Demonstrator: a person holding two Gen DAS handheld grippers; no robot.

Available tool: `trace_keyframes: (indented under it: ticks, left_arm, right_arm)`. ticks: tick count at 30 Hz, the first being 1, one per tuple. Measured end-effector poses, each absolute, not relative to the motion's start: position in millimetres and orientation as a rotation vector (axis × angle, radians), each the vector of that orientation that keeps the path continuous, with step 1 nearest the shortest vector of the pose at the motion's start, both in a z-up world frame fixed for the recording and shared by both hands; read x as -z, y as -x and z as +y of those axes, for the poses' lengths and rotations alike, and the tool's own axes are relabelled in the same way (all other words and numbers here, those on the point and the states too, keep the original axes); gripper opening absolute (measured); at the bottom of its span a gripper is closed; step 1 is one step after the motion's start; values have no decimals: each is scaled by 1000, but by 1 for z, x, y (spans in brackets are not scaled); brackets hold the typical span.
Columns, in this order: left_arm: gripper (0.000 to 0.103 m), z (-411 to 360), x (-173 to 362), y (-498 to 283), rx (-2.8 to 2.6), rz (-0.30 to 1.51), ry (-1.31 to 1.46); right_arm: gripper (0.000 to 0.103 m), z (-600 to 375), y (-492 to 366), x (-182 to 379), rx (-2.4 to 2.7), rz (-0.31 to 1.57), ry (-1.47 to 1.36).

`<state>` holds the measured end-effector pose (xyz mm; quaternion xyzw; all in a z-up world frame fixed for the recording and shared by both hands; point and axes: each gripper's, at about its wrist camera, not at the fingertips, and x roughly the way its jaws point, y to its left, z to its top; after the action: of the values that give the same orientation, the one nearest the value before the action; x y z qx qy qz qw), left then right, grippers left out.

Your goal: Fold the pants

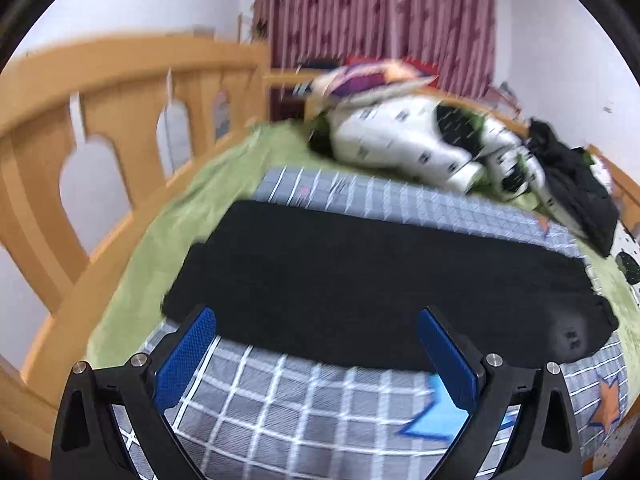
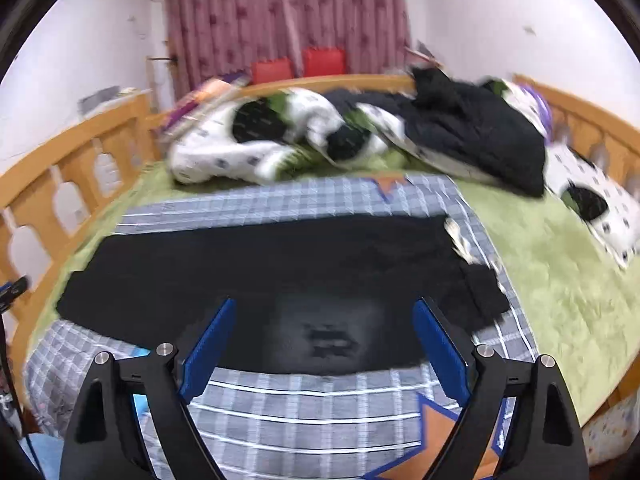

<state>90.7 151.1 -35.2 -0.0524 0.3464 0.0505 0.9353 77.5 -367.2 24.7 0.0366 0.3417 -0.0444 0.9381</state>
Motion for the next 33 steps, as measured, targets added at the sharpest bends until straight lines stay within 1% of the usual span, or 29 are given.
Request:
trace_keyframes:
  ticks: [2,4,6,7,8,10,13,19,20,21,22,23,24,25,27,28,33]
  left_arm:
    - [100,176,67,-95,-128,746,161]
    - [100,193,97,-98,-125,787,221]
    - [99,208,125,-101,-127,834,277]
    - [96,215,137,-104,-135,852,307]
    - [89,221,148,-107,-139,871,341]
    - [87,230,163,-112,-134,892,408]
    - [85,241,182,-127,-113,902,531]
    - [84,240,192,-156,-126,866,607]
    - [76,239,192,-160,-164,863,604]
    - [62,239,192,-165,-199,860,597]
    - [54,238,190,-167,-235,859,579]
    - [38,237,189,-170,-269,868,554]
    - [18,236,188,-172,-282,878,536]
    - [12,236,187,-172,-276,892,526]
    - [8,240,178,-170,-233,892,534]
    - [8,242,173,-169,-219,885,531]
    - [8,249,126,-167,-163,815,556]
  right_arm:
    - [87,-385,-82,-2,127,722,-79]
    - [81,-408,-85,30,164,754,-118]
    - [81,-430,-86,63,184,796,-184]
    - [80,-438,-88,78,195,818,-212]
    - [79,-444,-89,91,203,839,-239]
    - [74,-454,-90,112,197,871,-281]
    - [74,-458,-93,132,204,866,-325]
    - [74,-474,-123,154,187,842,-471]
    - [74,-475,-128,158,194,839,-490]
    - [73,-474,-132,158,198,835,-494]
    - [64,-473,-138,158,208,827,-484]
    - [57,-471,-144,157,219,828,-468]
    - [43,-470,-149,156,228,834,-463]
    - [33,-471,-152,155,226,838,-471]
    - [25,-472,-155,147,236,828,-470]
    - [23,-472,-154,141,225,822,-468]
    - [21,-468,-154,97,166,745,-440]
